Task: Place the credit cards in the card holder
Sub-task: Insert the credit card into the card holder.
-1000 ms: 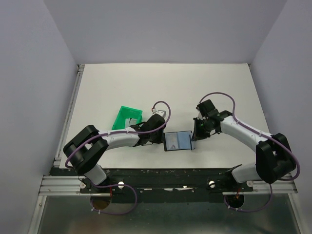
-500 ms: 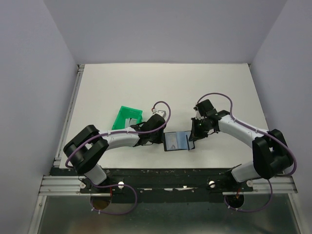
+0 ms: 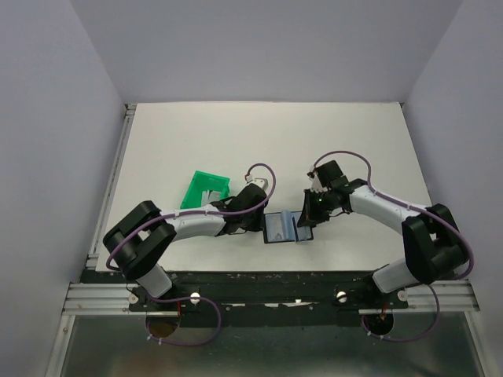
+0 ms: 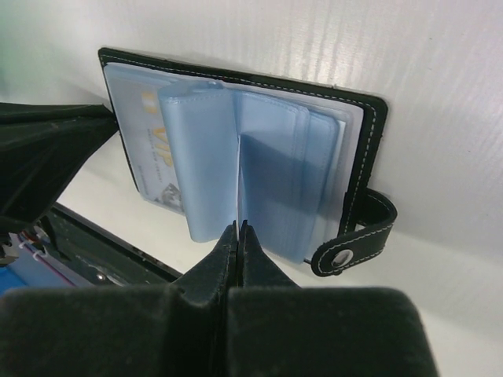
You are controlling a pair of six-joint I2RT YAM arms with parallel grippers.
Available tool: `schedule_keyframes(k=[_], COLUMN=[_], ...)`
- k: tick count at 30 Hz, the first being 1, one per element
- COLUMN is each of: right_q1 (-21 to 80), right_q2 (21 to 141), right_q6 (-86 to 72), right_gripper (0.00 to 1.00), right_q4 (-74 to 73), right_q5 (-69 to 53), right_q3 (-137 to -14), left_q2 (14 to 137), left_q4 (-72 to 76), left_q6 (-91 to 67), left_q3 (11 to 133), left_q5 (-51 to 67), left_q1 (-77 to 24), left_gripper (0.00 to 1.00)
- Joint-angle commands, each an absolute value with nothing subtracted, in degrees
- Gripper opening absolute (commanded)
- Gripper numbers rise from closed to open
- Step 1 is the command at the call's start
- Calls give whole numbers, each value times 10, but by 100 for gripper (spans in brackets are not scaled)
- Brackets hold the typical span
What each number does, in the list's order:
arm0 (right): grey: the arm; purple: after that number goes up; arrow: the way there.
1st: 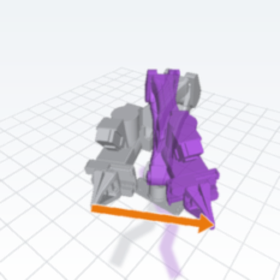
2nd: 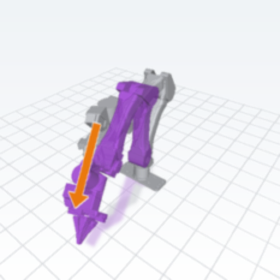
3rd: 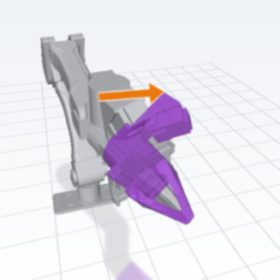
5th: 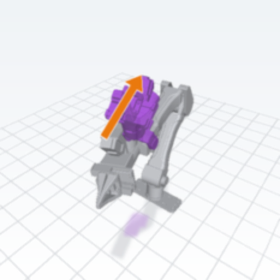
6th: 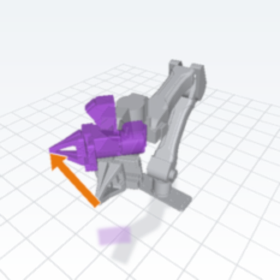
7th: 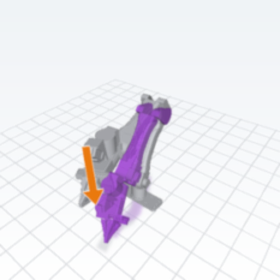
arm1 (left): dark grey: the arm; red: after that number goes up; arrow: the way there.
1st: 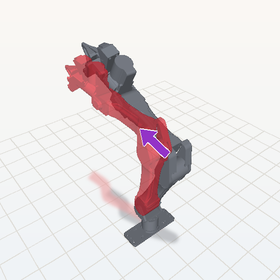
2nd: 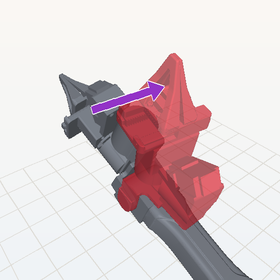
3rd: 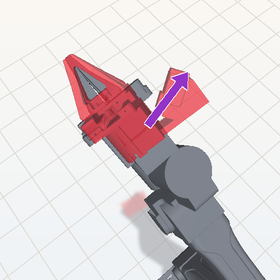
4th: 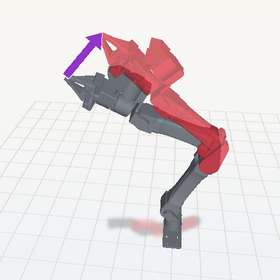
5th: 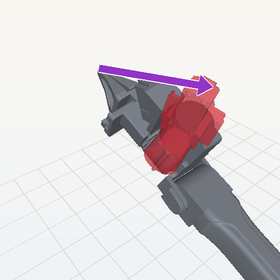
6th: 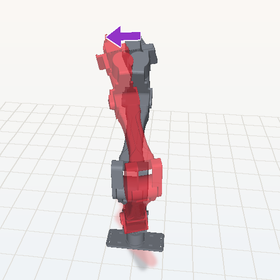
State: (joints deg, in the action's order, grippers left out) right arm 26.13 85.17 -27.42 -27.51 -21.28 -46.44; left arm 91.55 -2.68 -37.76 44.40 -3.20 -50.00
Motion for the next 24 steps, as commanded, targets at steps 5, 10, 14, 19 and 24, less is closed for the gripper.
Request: schedule_keyframes(k=[5,10,14,19,24], right_q1=[258,258,258,259,258], right_q2=[867,882,888,889,897], right_q6=[-280,-281,-285,-289,-289], right_gripper=[1,0,1,1,1], right_q4=[-236,-229,-220,-207,-201], right_q5=[-267,-285,-302,-323,-337], right_q3=[-465,-475,-477,-478,-483], left_q2=[930,930,928,929,932], left_q4=[-21,-21,-20,-19,-22], left_q6=[-373,-372,-373,-373,-372], left_q3=[459,458,455,456,459], left_q5=[-18,-18,-18,-17,-17], left_q1=[-503,-503,-503,-503,-503], left_gripper=[13,12,12,12,12])
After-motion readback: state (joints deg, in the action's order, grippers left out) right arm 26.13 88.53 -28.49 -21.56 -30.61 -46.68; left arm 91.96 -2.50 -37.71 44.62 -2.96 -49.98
